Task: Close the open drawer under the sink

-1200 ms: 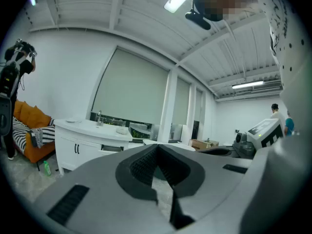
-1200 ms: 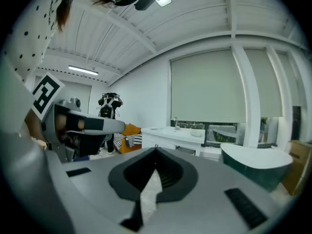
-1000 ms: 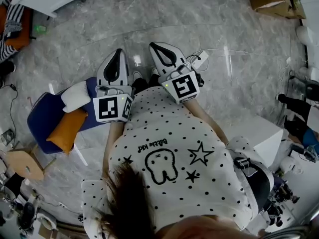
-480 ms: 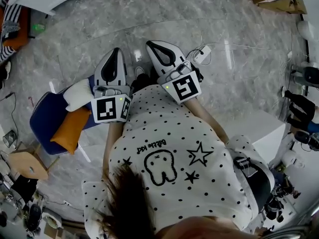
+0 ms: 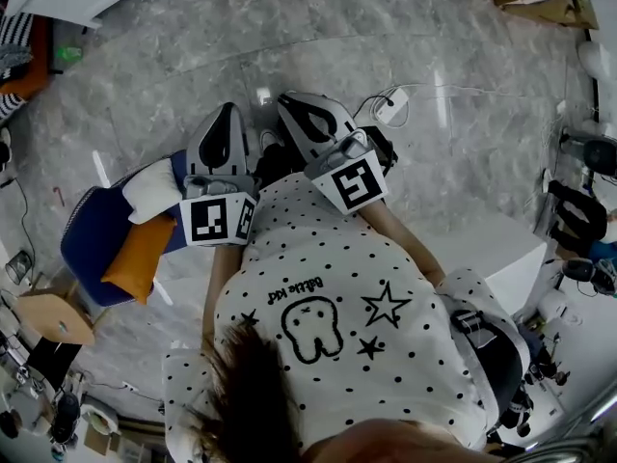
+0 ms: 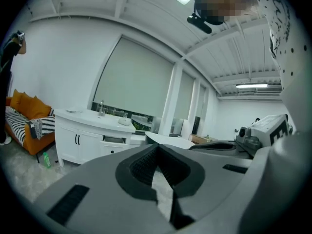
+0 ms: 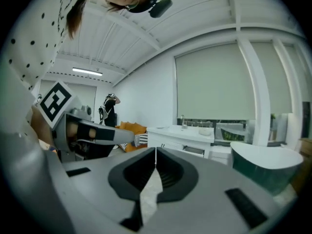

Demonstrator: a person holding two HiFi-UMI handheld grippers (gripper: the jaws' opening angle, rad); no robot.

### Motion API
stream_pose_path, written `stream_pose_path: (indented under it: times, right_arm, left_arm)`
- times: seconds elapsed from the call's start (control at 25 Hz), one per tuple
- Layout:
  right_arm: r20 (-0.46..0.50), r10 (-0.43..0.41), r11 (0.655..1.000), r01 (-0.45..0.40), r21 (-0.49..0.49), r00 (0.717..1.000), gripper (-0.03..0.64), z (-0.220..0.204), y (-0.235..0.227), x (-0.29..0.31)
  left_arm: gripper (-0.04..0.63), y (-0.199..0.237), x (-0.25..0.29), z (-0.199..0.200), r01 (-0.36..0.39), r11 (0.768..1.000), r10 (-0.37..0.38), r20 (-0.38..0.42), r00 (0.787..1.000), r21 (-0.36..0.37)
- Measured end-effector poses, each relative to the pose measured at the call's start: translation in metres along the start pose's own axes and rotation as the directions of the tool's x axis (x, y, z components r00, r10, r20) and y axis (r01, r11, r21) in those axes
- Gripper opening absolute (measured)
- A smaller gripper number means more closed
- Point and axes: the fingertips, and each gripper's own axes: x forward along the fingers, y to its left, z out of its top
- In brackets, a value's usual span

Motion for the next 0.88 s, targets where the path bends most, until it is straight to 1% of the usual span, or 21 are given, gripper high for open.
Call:
stream_pose_path:
  times: [0.16, 0.28, 0.44, 0.64, 0.76, 0.88]
  right_arm:
    - [-0.032, -0.061, 0.998, 0.062, 0.015, 0.998, 0.015, 0.001, -0.052, 0.007]
    - [-0.022, -0.073, 0.997, 0.073, -0.001, 0.997, 0.015, 0.007, -0.083, 0.023]
    - [-0.010, -0.042, 0.999, 0.042, -0.012, 0.999, 0.015, 0.012, -0.110, 0.041]
    - [0.011, -0.003, 1.000, 0.003, -0.029, 1.000, 0.015, 0.018, -0.132, 0.053]
    - [0.022, 0.005, 0.999, -0.005, -0.039, 1.000, 0.015, 0.018, -0.147, 0.058]
    - [0.017, 0.028, 0.999, -0.028, -0.029, 0.999, 0.015, 0.016, -0.154, 0.064]
  left_arm:
    - [0.003, 0.001, 0.032, 0.009, 0.010, 1.000, -0.010, 0.002, 1.000, -0.006]
    - [0.003, 0.008, 0.059, 0.021, 0.001, 1.000, -0.002, 0.023, 1.000, 0.004]
    - [0.003, 0.013, 0.088, 0.031, -0.031, 1.000, 0.030, 0.046, 0.998, 0.003]
    - [0.003, 0.013, 0.110, 0.038, -0.064, 0.998, 0.064, 0.071, 0.995, -0.002]
    - [0.003, 0.015, 0.119, 0.038, -0.089, 0.996, 0.090, 0.072, 0.993, -0.021]
    - [0.003, 0.018, 0.128, 0.038, -0.099, 0.994, 0.102, 0.071, 0.992, -0.036]
